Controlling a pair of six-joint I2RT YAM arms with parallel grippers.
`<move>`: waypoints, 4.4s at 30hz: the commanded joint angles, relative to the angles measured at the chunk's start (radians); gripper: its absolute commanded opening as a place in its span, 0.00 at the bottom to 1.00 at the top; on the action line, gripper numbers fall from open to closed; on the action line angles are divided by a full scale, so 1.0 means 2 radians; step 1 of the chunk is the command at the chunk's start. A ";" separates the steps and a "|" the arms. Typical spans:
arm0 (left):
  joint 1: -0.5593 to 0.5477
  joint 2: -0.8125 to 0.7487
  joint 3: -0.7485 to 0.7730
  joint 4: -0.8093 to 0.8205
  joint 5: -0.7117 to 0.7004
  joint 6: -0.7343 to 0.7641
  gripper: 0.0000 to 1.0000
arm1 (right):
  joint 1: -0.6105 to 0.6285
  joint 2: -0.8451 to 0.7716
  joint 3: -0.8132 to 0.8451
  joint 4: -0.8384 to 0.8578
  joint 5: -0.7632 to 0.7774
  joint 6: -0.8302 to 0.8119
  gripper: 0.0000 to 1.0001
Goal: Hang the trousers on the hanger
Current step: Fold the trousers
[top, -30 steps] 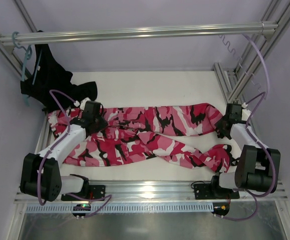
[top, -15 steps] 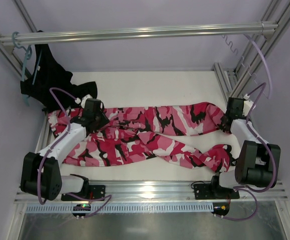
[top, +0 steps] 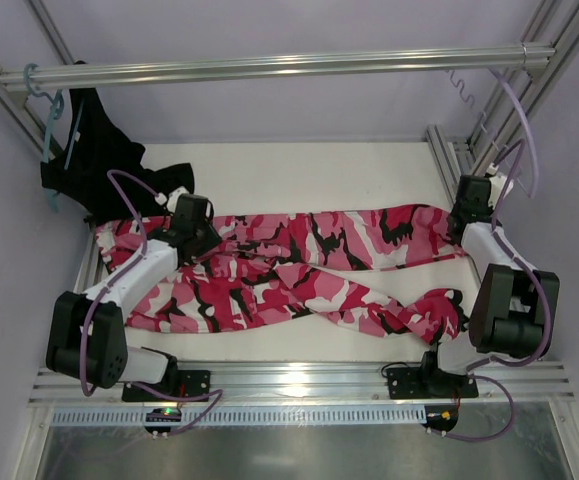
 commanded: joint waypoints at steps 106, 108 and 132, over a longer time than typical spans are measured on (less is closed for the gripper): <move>0.335 -0.244 -0.152 -0.092 -0.039 -0.087 0.00 | 0.164 -0.243 -0.184 -0.462 -0.259 0.658 0.59; 0.335 -0.248 -0.154 -0.094 -0.036 -0.087 0.01 | 0.164 -0.244 -0.179 -0.465 -0.225 0.674 0.59; 0.335 -0.270 -0.128 -0.116 -0.075 -0.067 0.00 | 0.163 -0.296 -0.078 -0.541 0.039 0.665 0.04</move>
